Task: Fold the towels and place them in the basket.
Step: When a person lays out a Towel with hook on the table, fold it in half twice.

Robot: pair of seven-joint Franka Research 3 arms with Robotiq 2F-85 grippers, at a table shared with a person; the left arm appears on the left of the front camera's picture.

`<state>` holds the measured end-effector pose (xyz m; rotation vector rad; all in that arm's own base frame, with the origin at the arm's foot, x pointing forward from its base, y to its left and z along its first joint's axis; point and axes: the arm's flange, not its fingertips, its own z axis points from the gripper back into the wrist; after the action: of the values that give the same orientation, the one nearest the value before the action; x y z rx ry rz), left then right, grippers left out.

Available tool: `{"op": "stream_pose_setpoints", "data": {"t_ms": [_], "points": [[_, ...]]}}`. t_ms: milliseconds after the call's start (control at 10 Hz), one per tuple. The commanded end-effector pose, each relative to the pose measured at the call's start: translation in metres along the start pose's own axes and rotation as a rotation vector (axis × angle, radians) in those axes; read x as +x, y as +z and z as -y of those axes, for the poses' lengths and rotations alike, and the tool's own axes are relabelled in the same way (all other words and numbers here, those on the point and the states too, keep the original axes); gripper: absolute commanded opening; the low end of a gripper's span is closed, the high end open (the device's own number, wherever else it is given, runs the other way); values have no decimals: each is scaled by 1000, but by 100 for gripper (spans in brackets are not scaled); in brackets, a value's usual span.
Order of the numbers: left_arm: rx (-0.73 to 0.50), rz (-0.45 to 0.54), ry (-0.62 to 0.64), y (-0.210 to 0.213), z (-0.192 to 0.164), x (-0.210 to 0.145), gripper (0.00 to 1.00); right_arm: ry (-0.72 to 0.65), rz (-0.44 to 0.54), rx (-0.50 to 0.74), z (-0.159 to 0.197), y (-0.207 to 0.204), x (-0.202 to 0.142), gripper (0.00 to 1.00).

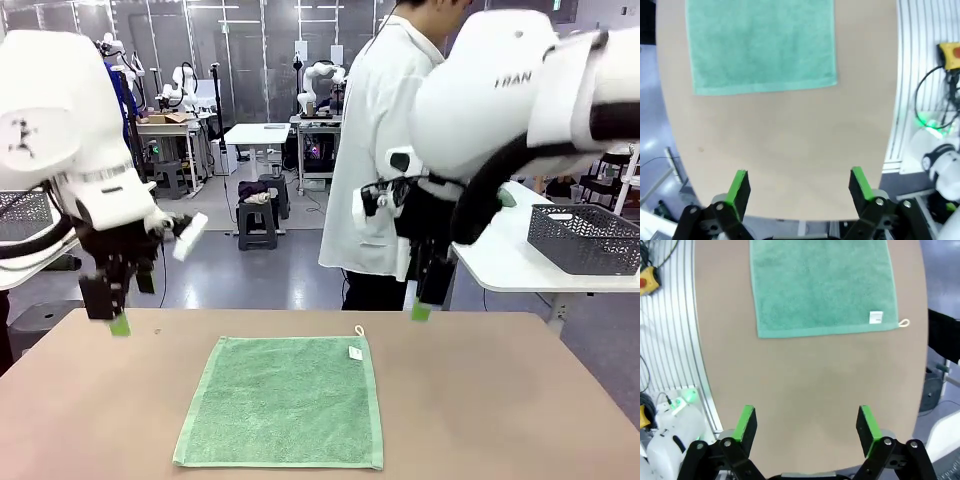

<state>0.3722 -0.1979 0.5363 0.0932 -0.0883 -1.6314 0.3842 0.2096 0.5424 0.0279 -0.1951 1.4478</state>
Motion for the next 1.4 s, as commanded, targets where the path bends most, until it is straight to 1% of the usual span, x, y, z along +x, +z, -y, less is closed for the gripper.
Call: {"op": "stream_pose_setpoints", "data": {"t_ms": [0, 100, 200, 300, 400, 500, 600, 800, 1300], "points": [[36, -23, 71, -31, 38, 17, 100, -51, -6, -27, -43, -33, 7, 100], [56, -40, 94, -52, 52, 27, 100, -51, -18, -14, -55, -54, 13, 100], [61, -22, 84, -75, 60, 37, 100, -45, -28, -17, -62, -76, 22, 100], [64, 1, 64, -96, 60, 43, 100, -40, -16, -18, -66, -95, 31, 100], [75, 12, 70, -118, 62, 48, 100, -22, -3, -10, -73, -116, 43, 100], [48, 1, 77, -140, 72, 48, 100, 4, -16, 1, -78, -135, 48, 100], [50, -3, 77, -153, 71, 46, 100, 15, -33, 26, -78, -150, 48, 100], [33, 47, 18, -170, 68, 41, 100, 53, -30, 52, -82, -170, 46, 100], [-29, 85, -34, -178, 68, 39, 100, 133, -48, 80, -96, -201, 38, 100]]}}
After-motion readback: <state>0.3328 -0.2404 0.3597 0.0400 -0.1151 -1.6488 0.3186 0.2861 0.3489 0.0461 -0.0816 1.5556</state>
